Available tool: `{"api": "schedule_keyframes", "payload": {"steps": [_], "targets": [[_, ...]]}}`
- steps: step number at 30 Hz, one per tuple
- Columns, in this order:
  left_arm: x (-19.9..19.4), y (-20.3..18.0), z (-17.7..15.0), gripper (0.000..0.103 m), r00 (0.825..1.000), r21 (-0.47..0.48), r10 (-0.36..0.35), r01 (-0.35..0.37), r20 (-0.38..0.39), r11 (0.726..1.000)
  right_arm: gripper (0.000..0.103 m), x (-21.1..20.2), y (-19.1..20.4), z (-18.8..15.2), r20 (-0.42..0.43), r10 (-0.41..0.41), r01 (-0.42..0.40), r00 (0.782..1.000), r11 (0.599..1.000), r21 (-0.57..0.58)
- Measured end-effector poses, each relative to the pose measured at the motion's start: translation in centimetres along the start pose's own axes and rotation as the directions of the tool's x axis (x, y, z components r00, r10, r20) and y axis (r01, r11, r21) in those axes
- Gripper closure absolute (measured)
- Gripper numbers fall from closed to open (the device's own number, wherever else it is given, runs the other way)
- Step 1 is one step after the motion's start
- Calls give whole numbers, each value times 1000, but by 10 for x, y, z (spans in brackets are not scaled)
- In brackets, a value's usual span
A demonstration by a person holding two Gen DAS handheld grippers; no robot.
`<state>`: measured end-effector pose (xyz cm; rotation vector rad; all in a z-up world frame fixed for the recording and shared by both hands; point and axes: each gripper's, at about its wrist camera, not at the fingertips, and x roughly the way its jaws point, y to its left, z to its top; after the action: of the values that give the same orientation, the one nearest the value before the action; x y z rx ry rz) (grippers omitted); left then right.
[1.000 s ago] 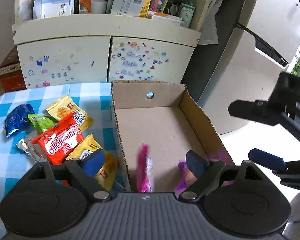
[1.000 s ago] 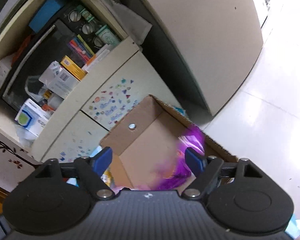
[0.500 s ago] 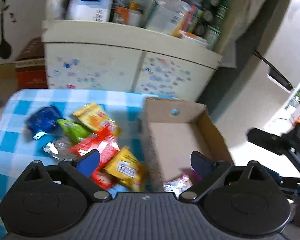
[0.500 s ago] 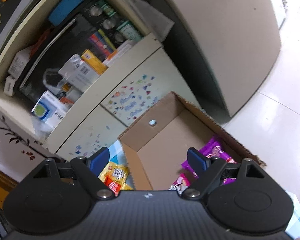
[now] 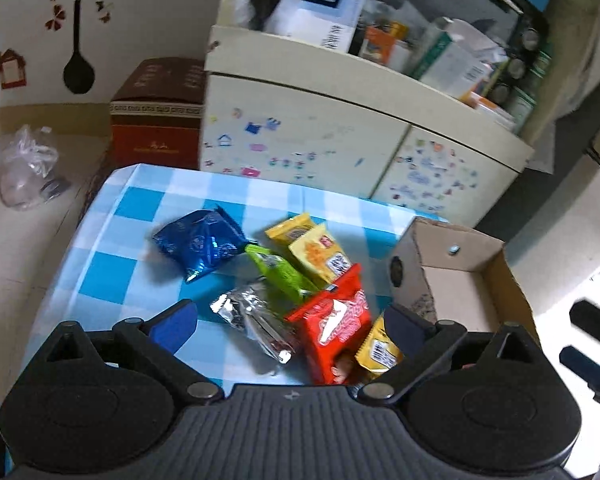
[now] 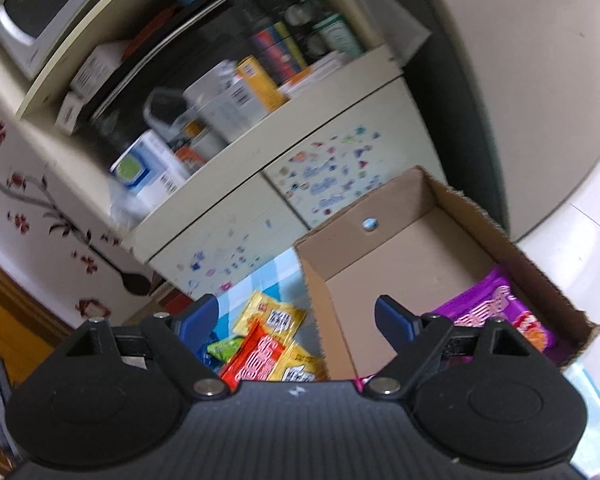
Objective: Organize snacks
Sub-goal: 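Withdraw both grippers from the box back over the snack pile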
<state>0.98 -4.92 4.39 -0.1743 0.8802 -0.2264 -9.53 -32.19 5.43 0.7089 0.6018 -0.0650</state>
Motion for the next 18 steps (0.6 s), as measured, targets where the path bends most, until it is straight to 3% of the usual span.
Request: {"api": "schedule_keyframes", "payload": {"steps": [9,13,18], "targets": [[40,-15,20,1,999,87,44,-43,-10,995,17,25,38,-36,-101,43,-64,994,974,-219],[71,-23,27,1,996,152,80,-72,-47,986,17,42,49,-50,-145,11,-53,989,957,-287],[101,-32,38,1,994,233,70,-50,-78,971,17,65,57,-64,-190,-26,-44,981,934,-356]]}}
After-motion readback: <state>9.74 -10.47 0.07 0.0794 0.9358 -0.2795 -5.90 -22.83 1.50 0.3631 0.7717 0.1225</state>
